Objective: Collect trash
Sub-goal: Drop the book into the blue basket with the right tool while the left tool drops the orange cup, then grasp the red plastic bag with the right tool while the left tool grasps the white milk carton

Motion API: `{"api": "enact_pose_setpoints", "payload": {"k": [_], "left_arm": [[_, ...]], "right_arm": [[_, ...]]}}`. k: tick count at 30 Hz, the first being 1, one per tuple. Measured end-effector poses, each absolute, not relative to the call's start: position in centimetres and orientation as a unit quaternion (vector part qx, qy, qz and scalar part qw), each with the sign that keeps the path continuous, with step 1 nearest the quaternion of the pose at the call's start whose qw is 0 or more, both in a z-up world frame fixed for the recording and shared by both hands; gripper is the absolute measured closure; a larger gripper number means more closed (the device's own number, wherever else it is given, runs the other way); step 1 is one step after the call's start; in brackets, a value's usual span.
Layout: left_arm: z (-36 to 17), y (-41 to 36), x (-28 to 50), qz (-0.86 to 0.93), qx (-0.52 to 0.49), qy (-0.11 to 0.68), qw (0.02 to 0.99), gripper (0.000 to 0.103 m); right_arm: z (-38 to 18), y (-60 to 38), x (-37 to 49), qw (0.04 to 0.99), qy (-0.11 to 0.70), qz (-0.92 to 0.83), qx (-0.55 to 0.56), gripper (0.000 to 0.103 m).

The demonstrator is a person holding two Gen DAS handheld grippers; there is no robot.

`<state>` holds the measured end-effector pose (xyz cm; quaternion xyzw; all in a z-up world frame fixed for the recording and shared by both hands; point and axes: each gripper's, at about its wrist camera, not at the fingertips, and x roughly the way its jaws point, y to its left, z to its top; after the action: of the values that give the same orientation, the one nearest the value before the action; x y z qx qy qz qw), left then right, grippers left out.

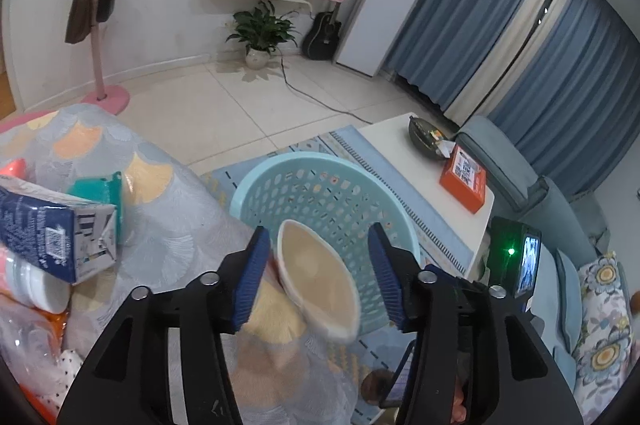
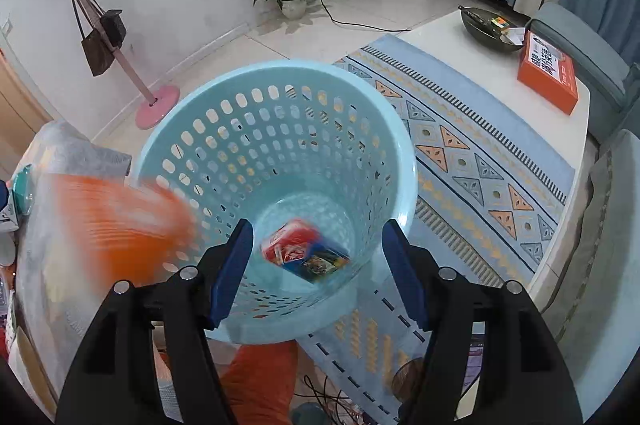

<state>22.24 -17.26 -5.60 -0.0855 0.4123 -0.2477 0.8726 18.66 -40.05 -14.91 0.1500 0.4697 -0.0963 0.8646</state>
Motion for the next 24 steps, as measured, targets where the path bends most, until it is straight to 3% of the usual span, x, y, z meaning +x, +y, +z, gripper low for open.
{"api": "enact_pose_setpoints", "payload": {"k": [13, 18, 24], "left_arm": [[-0.3, -10.5, 15.8, -0.232, -0.118, 0.333, 0.906, 0.049], [1.8, -4.7, 12.4, -0.187, -0.132, 0.298, 0.927, 0.039], [2.4, 3.2, 9.1, -0.105, -0.148, 0.279, 0.943, 0.038]], "right_arm": [[-8.9, -35.9, 15.3, 0.901, 0.412, -0.051, 0.13, 0.04], [-5.4, -31.6, 13.1, 0.921, 0.373, -0.002, 0.111, 0.04], [-2.3, -25.9, 10.5, 0.934, 0.339, 0.068, 0.086, 0.04]]}}
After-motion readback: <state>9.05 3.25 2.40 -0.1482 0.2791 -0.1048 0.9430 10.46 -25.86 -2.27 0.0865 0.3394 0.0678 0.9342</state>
